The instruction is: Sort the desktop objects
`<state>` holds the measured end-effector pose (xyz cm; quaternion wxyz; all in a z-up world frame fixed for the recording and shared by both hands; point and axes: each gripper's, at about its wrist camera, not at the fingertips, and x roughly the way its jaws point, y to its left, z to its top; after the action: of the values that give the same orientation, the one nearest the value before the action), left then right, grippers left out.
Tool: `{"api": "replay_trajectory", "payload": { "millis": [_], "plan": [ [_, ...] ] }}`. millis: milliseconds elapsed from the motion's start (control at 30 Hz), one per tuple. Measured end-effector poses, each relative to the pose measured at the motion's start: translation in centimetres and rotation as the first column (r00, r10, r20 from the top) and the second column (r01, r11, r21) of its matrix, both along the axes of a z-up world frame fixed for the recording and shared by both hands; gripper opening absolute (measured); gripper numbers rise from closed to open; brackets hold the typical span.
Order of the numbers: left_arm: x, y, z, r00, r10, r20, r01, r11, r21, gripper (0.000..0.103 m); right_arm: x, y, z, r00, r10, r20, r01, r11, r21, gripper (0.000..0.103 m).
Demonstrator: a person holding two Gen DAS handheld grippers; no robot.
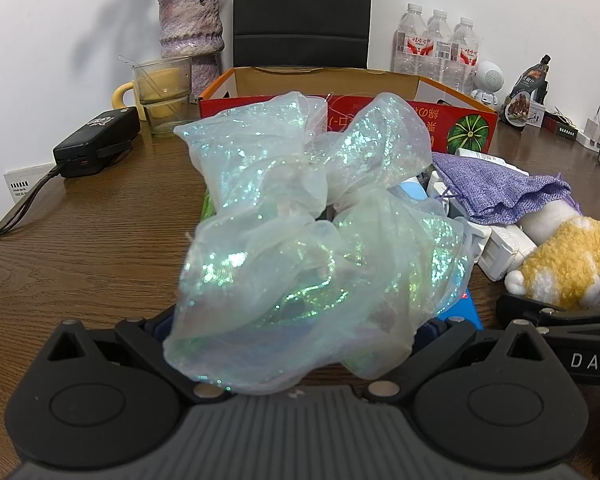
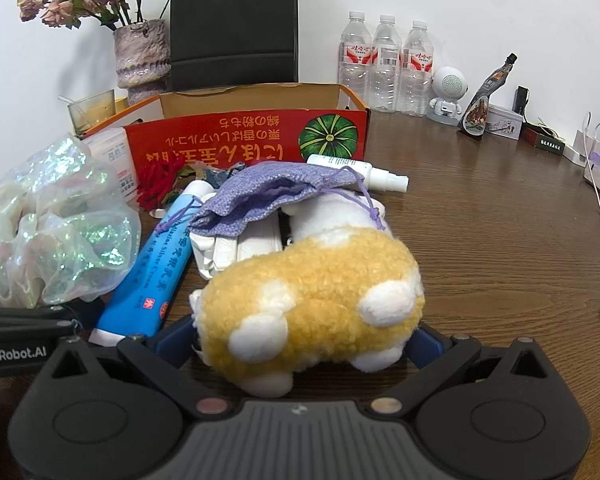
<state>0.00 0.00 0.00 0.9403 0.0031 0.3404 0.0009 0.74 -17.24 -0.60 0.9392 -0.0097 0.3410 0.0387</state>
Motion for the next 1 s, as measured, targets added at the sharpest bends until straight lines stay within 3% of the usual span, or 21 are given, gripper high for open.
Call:
{"api": "replay_trajectory", "payload": {
  "millis": [1000],
  "plan": [
    [-0.03,-0.01,0.01,1.000,0.002,0.001,-0.002,1.000,-0.002,0.103,-0.02,-0.09,-0.06,1.000,0.001,0.000,-0.001,1.000,0.006,0.103]
  ]
}}
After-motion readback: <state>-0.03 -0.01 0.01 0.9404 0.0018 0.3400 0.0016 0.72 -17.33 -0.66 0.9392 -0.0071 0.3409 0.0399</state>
